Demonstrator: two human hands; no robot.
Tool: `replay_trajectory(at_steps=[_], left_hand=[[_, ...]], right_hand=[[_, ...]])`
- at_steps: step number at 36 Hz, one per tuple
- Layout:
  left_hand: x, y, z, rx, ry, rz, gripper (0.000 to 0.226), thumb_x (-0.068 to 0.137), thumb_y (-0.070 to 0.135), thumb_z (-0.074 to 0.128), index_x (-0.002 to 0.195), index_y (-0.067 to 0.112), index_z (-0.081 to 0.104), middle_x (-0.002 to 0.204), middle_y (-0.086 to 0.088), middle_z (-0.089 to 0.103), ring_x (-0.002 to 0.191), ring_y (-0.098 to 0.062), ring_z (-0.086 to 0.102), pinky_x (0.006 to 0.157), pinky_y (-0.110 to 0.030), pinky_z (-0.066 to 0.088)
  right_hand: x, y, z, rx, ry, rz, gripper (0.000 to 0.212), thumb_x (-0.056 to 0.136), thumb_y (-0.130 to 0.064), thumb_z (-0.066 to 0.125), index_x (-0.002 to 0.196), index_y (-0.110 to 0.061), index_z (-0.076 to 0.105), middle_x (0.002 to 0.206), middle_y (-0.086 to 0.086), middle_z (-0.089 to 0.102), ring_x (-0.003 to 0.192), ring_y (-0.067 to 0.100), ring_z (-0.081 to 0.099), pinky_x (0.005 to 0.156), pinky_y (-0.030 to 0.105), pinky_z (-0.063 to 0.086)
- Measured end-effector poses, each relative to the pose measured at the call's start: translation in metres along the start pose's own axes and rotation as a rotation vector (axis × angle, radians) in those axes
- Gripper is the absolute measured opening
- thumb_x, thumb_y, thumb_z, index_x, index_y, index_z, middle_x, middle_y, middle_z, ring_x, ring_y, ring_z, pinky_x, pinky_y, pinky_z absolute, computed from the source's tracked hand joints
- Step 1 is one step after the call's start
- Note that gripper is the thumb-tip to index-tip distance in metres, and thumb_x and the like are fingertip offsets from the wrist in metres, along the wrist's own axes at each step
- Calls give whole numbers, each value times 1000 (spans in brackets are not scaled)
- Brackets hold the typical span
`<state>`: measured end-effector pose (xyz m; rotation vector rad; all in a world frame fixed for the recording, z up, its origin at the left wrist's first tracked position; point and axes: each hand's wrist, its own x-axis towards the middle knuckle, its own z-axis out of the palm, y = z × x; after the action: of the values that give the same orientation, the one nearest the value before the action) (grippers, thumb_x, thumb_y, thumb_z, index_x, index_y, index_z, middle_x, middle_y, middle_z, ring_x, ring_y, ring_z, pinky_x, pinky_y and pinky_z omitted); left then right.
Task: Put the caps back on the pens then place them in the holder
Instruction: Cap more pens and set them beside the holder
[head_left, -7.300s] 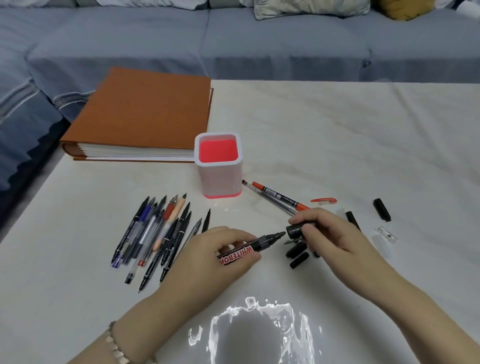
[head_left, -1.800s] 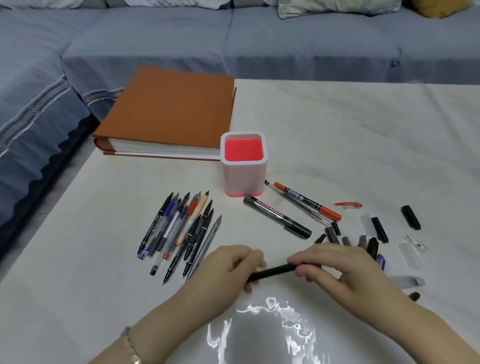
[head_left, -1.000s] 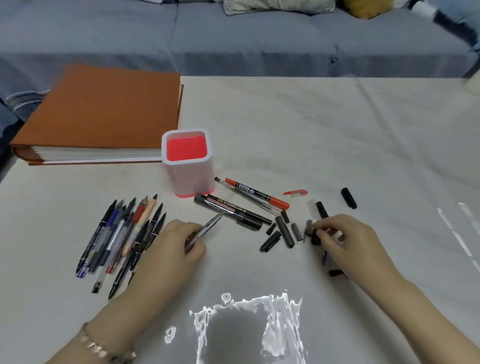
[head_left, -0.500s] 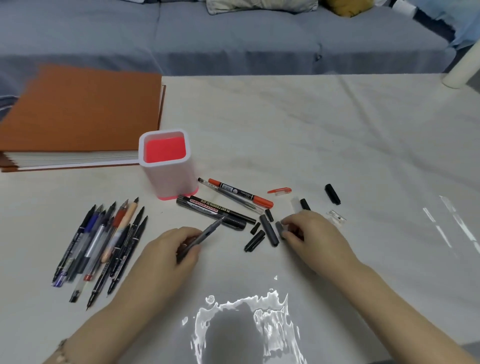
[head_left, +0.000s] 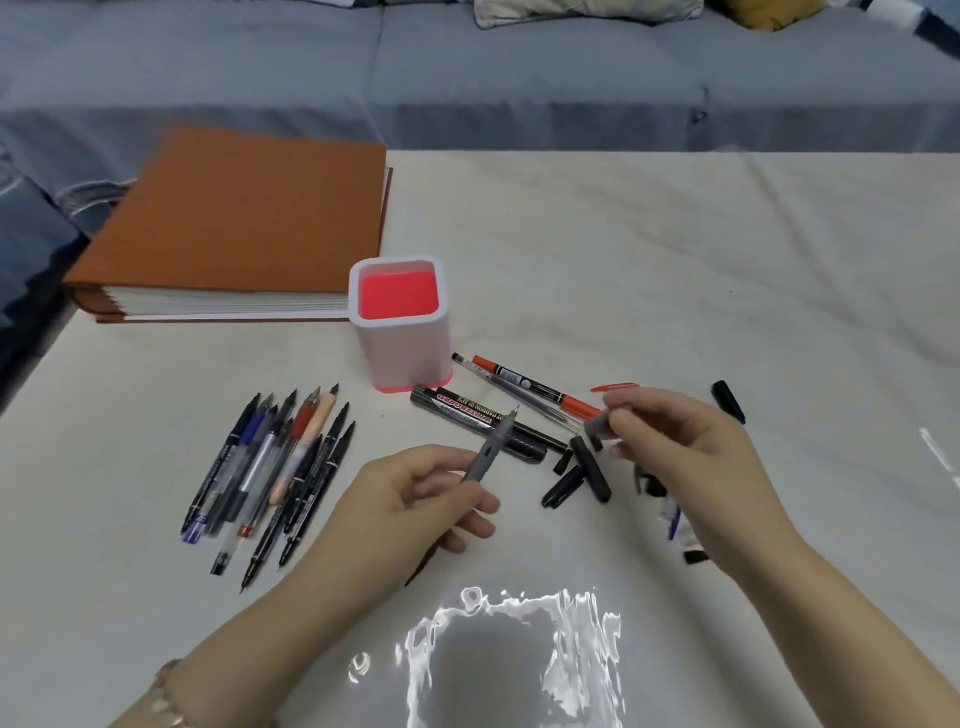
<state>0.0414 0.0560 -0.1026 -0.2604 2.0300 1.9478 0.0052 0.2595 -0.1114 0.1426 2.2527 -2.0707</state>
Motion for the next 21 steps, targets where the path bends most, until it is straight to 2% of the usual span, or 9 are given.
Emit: replay_trajectory(at_steps=[3,5,11,14,21], left_hand=[[-1,1,2,5,-15,4,20,82,-2,57,88,13,68,71,-5,73,59,-12,66,51,-18,49],[-3,1,3,20,-16,21,22,81,-3,58,85,16,69,70,-4,73,59,-10,65,51,-17,48],[-5,3,3,30,-30,35,29,80,-3,61,77,23,71,67,-2,72,58,-7,64,52,-16,47],[-6,3,3,29,-36,44,25,75,5,67,69,29,73,67,-2,73,58,-8,65,51,-16,47],[-8,4,5,59,-28,32,33,79,-4,60,75,28,69,64,2,72,57,-6,64,51,-16,47]], right_hand=[[-6,-12,7,183,-26,17,15,86,-1,51,89,-4,65,74,4,73,74,9,68,65,13,52],[-8,-16,12,225,-30,31,13,86,-2,52,88,-5,65,74,4,74,73,12,69,65,14,54],[-13,-19,23,225,-38,35,17,85,-3,53,83,-13,66,70,1,74,66,10,68,62,14,54],[-14,-17,25,221,-47,37,18,85,-2,53,83,-13,66,71,0,74,68,10,68,65,16,55],[-16,-17,27,259,-47,58,15,84,-1,51,86,-8,65,70,1,74,64,10,68,63,15,55]])
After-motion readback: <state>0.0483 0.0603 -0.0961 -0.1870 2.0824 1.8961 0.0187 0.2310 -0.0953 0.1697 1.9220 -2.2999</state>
